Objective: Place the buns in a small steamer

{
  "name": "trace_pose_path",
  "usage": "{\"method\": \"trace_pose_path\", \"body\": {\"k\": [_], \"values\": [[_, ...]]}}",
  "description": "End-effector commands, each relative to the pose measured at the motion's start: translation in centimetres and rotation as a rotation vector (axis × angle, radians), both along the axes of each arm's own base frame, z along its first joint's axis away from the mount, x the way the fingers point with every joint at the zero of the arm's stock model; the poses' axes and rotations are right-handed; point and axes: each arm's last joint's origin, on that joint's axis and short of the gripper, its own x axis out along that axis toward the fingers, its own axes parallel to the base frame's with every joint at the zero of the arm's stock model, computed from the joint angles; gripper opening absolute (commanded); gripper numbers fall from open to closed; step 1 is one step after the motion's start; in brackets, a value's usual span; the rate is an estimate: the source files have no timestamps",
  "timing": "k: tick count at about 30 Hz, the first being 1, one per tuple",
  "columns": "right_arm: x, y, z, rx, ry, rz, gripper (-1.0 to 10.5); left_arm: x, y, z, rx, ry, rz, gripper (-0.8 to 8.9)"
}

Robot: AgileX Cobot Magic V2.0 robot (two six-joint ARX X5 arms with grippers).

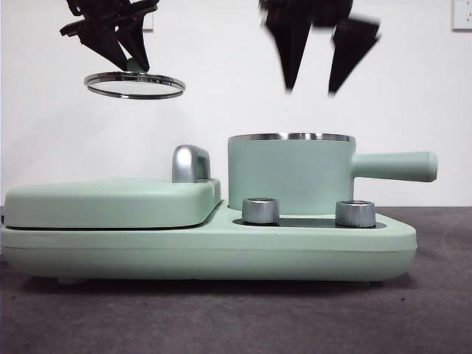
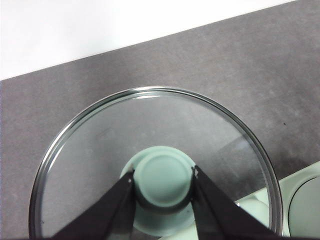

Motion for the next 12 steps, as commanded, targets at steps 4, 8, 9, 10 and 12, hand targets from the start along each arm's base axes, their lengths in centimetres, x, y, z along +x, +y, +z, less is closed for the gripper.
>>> {"method": "trace_pose_path", "body": {"k": [4, 8, 9, 10, 12], "values": [[-3.6, -1.9, 3.8, -0.003, -0.050, -0.031, 3.8, 0.2, -0.2, 0.9, -0.020, -0.039, 0.004, 0.51], [-6.8, -3.4, 5.4, 0.028, -0.088, -0.036, 3.8, 0.2, -0.2, 0.9, -0.024, -0.036, 0.006, 0.51], [-7.8, -3.9, 5.6, 0.035, -0.092, -0.037, 3.8, 0.2, -0.2, 0.9, -0.024, -0.035, 0.005, 0.51], [-8.8, -4.3, 5.7, 0.037, -0.095, -0.033, 3.8, 0.2, -0.2, 0.9, -0.025, -0.034, 0.004, 0.51], [-11.0, -5.3, 5.6, 0.039, -0.094, -0.026, 3.8, 0.2, -0.2, 0.9, -0.028, -0.031, 0.003, 0.51]]}}
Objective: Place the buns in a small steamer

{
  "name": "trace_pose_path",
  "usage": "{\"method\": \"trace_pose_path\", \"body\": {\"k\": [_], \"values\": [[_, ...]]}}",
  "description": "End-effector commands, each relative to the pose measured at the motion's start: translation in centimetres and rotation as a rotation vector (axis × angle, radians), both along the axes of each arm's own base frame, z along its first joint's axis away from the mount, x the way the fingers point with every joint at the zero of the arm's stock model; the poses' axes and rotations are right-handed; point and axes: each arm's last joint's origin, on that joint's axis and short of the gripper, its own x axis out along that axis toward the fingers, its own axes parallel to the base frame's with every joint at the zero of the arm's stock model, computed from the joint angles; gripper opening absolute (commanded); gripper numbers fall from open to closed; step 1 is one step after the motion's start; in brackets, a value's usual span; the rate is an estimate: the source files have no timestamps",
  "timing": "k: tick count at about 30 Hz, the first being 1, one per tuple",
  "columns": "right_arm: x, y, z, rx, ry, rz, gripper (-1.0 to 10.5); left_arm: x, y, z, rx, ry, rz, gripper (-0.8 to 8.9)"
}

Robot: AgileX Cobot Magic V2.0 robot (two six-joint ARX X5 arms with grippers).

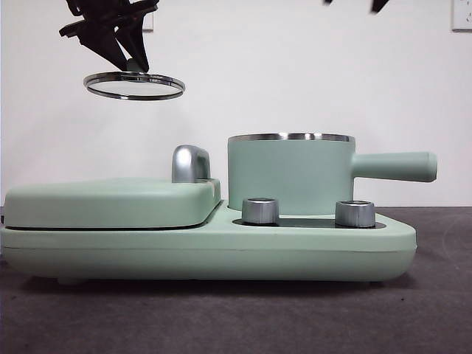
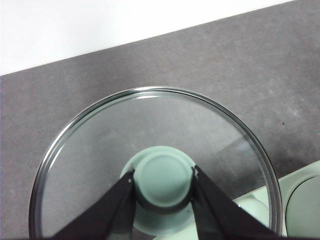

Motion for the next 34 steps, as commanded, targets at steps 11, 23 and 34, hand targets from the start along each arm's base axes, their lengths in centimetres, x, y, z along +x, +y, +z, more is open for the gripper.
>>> {"method": "trace_pose_path", "body": {"k": [11, 23, 34], "values": [[-13.8, -6.1, -4.1, 0.223, -0.124, -0.009, 3.8, -0.4, -2.5, 0.8, -0.018, -0.030, -0.062, 0.45], [-20.5, -11.0, -10.9, 0.396, -0.269, 0.015, 3.8, -3.4, -9.4, 0.4, 0.007, 0.013, -0.254, 0.24], [-21.5, -11.9, -11.9, 0.428, -0.328, 0.038, 3.8, -8.2, -17.1, 0.2, 0.030, 0.016, -0.487, 0.19]]}}
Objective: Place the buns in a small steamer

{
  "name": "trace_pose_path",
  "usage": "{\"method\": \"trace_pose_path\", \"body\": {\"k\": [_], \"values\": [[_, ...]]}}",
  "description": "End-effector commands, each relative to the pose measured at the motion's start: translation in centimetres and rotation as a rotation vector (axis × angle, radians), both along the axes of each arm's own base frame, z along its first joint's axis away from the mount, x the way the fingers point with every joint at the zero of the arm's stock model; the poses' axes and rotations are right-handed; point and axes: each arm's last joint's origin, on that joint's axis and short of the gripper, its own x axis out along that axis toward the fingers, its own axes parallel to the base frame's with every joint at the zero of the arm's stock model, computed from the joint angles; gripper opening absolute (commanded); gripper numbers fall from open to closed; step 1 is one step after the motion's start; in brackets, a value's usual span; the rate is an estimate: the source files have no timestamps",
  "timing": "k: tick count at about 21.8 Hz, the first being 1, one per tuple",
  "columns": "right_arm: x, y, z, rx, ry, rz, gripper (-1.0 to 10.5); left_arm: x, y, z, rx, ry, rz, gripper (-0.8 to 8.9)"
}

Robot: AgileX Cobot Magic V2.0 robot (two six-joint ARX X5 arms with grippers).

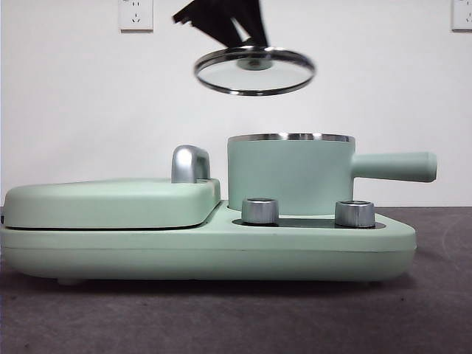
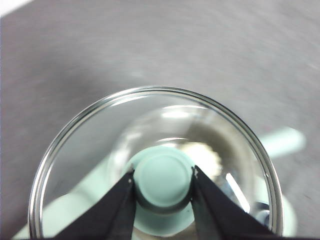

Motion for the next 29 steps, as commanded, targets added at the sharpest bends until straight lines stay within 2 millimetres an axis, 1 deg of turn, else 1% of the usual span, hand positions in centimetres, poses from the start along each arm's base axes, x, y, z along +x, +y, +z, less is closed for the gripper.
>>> {"method": "trace_pose_path", "body": {"k": [1, 4, 6, 10, 12, 18, 21, 25, 29], "values": [[0.1, 0.1, 0.4, 0.012, -0.036, 0.022, 3.8, -0.6, -1.5, 0.7, -0.022, -0.041, -0.051, 0.19], [0.2, 0.2, 0.8, 0.019, -0.087, 0.035, 3.8, -0.9, -2.9, -0.4, -0.004, -0.016, -0.081, 0.19], [0.3, 0.3, 1.0, 0.036, -0.107, 0.034, 3.8, -0.6, -3.8, -1.6, 0.014, 0.007, -0.092, 0.19], [0.3, 0.3, 1.1, 0.043, -0.115, 0.034, 3.8, 0.6, -4.8, -4.0, 0.054, 0.043, -0.100, 0.19], [0.3, 0.3, 1.1, 0.044, -0.115, 0.034, 3.8, 1.0, -4.9, -4.6, 0.061, 0.046, -0.100, 0.19], [0.3, 0.3, 1.1, 0.044, -0.115, 0.033, 3.8, 1.5, -4.9, -4.6, 0.047, 0.024, -0.097, 0.19], [0.3, 0.3, 1.1, 0.046, -0.114, 0.032, 3.8, 1.7, -5.1, -4.9, 0.049, 0.026, -0.097, 0.19], [0.3, 0.3, 1.1, 0.047, -0.113, 0.032, 3.8, 2.1, -5.5, -6.0, 0.061, 0.042, -0.097, 0.19], [0.3, 0.3, 1.1, 0.047, -0.112, 0.032, 3.8, 2.4, -6.0, -7.7, 0.104, 0.091, -0.107, 0.19]]}}
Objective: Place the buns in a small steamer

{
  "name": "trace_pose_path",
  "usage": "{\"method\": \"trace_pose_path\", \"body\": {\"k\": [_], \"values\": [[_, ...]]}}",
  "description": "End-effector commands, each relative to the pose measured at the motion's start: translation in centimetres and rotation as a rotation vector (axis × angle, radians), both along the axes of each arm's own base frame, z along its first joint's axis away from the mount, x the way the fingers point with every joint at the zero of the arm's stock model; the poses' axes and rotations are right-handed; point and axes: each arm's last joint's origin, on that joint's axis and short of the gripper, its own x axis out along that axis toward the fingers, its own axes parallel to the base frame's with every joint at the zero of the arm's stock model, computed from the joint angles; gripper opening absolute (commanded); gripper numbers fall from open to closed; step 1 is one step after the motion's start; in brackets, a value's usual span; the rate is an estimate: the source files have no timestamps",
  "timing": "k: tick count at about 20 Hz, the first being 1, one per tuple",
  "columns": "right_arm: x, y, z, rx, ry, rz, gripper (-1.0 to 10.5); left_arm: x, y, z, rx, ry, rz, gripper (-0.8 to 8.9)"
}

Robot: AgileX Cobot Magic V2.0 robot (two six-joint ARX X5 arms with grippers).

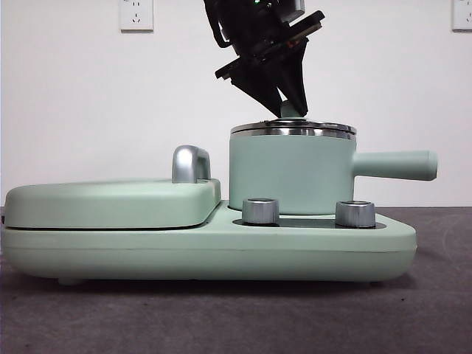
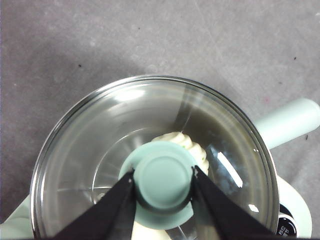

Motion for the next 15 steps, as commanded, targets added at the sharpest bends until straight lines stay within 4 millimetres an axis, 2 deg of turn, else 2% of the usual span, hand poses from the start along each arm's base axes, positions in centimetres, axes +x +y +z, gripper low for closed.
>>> {"method": "trace_pose_path", "body": {"k": [1, 7, 8, 9, 11, 13, 15], "values": [[0.0, 0.0, 0.2, 0.007, -0.016, 0.011, 3.8, 0.5, -1.2, -1.5, 0.020, 0.018, -0.026, 0.19], [0.0, 0.0, 0.2, 0.008, -0.015, 0.011, 3.8, -0.1, -1.2, -2.2, 0.076, 0.067, -0.050, 0.48], [0.0, 0.0, 0.2, 0.008, -0.015, 0.011, 3.8, -0.1, -1.2, -2.2, 0.076, 0.070, -0.049, 1.17], [0.0, 0.0, 0.2, 0.008, -0.015, 0.010, 3.8, 0.0, -1.2, -2.2, 0.073, 0.068, -0.046, 2.47], [0.0, 0.0, 0.2, 0.007, -0.015, 0.010, 3.8, 0.0, -1.2, -1.6, 0.061, 0.058, -0.039, 4.51], [0.0, 0.0, 0.2, 0.007, -0.015, 0.010, 3.8, -0.3, -0.6, 0.2, 0.062, 0.055, -0.020, 5.01], [0.0, 0.0, 0.2, 0.007, -0.015, 0.010, 3.8, -1.1, 0.4, 2.7, 0.040, 0.073, 0.024, 5.01]]}}
